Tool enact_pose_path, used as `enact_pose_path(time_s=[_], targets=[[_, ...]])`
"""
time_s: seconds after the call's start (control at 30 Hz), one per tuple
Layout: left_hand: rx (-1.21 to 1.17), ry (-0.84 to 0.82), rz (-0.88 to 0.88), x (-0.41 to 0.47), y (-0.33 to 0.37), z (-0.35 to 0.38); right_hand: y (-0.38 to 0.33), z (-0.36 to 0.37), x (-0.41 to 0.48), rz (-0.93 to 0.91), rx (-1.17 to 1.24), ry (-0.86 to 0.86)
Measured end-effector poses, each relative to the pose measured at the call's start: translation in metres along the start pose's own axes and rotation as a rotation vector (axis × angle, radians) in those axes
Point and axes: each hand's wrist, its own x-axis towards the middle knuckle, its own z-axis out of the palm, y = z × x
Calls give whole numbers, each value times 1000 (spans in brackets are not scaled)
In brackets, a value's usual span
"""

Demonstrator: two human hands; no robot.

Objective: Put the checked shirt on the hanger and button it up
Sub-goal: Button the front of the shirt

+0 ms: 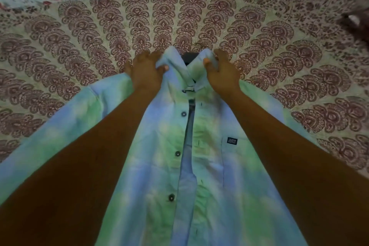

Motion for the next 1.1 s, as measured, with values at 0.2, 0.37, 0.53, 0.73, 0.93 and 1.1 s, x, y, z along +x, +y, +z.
enact_pose_path(time_s=[0.2,0.37,0.53,0.73,0.93,1.1], targets=[[-243,246,140,-92,0,-14,11,5,-104,-264,-188,270],[-213,60,156,-194,-13,-5,23,18,-229,-248,-212,99],[-108,-239,59,-292,-39,3,26,24,-325,-189,-393,-147],[-17,-321,-67,-293,-24,-7,8,18,-339,171,-350,-285],[-150,-605,99,-294,-43,-27,0,9,-368,-18,217,-316],[-154,-472,15,-358,-75,-54,17,11,-454,-93,-5,-167]])
